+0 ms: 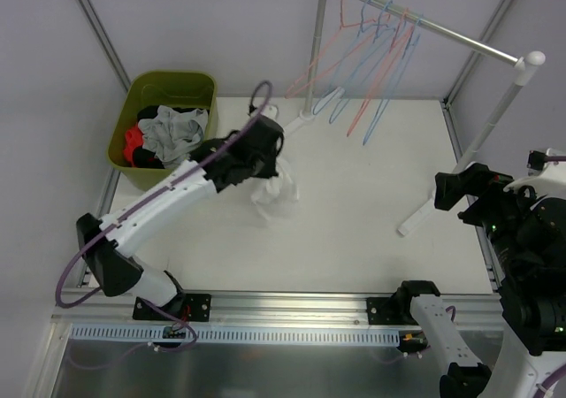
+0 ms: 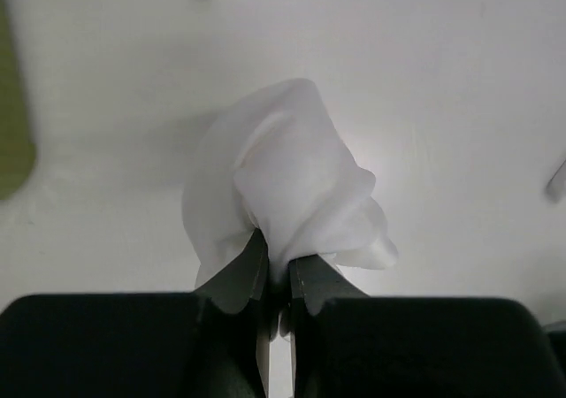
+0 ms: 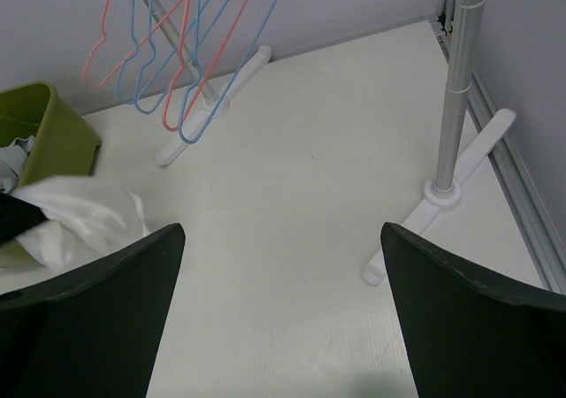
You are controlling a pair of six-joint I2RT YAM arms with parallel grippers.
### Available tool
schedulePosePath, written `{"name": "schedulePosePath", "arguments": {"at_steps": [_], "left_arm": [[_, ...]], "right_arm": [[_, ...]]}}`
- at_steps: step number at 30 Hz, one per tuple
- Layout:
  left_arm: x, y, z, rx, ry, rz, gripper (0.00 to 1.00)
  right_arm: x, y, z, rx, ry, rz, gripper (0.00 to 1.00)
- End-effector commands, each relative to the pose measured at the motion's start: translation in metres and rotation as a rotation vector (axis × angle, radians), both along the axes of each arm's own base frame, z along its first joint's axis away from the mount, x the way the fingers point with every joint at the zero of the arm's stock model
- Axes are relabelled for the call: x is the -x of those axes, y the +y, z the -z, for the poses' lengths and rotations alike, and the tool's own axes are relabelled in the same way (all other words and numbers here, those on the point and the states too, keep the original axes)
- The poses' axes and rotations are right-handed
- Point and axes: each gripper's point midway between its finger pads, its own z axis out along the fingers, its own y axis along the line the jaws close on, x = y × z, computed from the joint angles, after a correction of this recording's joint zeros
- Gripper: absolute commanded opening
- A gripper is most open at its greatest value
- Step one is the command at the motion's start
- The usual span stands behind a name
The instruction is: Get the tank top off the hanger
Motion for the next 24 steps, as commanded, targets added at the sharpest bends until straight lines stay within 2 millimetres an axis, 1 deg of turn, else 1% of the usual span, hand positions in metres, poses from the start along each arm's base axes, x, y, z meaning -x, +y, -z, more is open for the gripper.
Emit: {"name": "schedulePosePath", "arguments": {"at_steps": [1,2,3,4,6,7,9,10,11,12,13,14,16,17,18,19,20,21,22,23,24], "left_arm": [[-0.031,0.051,-0.08,0.013,-0.148,-0.102,0.0],[-0.039,0.062,-0.093,0.015,-0.169,-0.127,0.0],[-0.053,0.082,-0.105,0.014,-0.191,-0.181,0.0],[-0.06,0.09,-0.135,0.04,-0.248,-0.192,0.0],[-0.074,0.106,-0.152,0.045,-0.273,-0.228,0.0],[-0.086,0.128,-0.177,0.06,-0.326,-0.278,0.0],[-0.105,0.147,-0.181,0.046,-0.328,-0.333,0.0],[-0.116,0.172,-0.194,0.059,-0.355,-0.402,0.0],[-0.13,0.181,-0.185,0.053,-0.332,-0.431,0.0],[-0.137,0.193,-0.182,0.055,-0.324,-0.468,0.0],[-0.147,0.22,-0.179,0.069,-0.313,-0.547,0.0],[-0.156,0.23,-0.167,0.077,-0.283,-0.584,0.0],[-0.164,0.247,-0.152,0.113,-0.238,-0.652,0.0],[-0.171,0.265,-0.138,0.11,-0.207,-0.699,0.0],[-0.175,0.268,-0.129,0.124,-0.18,-0.71,0.0],[-0.184,0.271,-0.103,0.122,-0.117,-0.723,0.0],[-0.189,0.277,-0.088,0.128,-0.077,-0.726,0.0],[-0.194,0.265,-0.062,0.168,0.007,-0.686,0.0],[-0.204,0.266,-0.03,0.189,0.089,-0.684,0.0],[-0.203,0.265,-0.001,0.194,0.173,-0.674,0.0],[-0.203,0.267,0.022,0.178,0.225,-0.681,0.0]], "right_arm": [[-0.007,0.002,-0.003,0.013,-0.005,-0.014,0.99],[-0.007,0.001,-0.005,0.015,-0.011,-0.014,0.99],[-0.007,0.002,-0.007,0.016,-0.014,-0.016,0.99],[-0.007,0.002,-0.008,0.018,-0.017,-0.016,0.99],[-0.008,0.002,-0.008,0.017,-0.016,-0.018,0.99],[-0.008,0.002,-0.008,0.018,-0.017,-0.019,0.99],[-0.009,0.004,-0.006,0.013,-0.01,-0.026,1.0],[-0.008,0.004,-0.006,0.011,-0.011,-0.026,0.99],[-0.008,0.003,-0.005,0.008,-0.008,-0.022,0.99],[-0.008,0.008,-0.003,-0.001,-0.004,-0.048,1.0],[-0.007,0.011,-0.003,-0.01,-0.005,-0.059,0.99],[-0.007,0.011,-0.001,-0.015,-0.002,-0.061,0.99],[-0.007,0.015,0.002,-0.024,0.004,-0.08,1.0],[-0.005,0.016,0.003,-0.025,0.003,-0.084,1.0],[-0.005,0.018,0.007,-0.027,0.012,-0.095,1.0],[-0.005,0.017,0.008,-0.027,0.012,-0.093,0.99],[-0.003,0.017,0.009,-0.027,0.012,-0.093,1.0],[-0.003,0.018,0.01,-0.052,0.014,-0.086,1.0],[-0.003,0.018,0.011,-0.054,0.014,-0.086,0.99],[-0.003,0.019,0.012,-0.06,0.018,-0.084,1.0],[-0.003,0.02,0.011,-0.062,0.016,-0.09,1.0]]}}
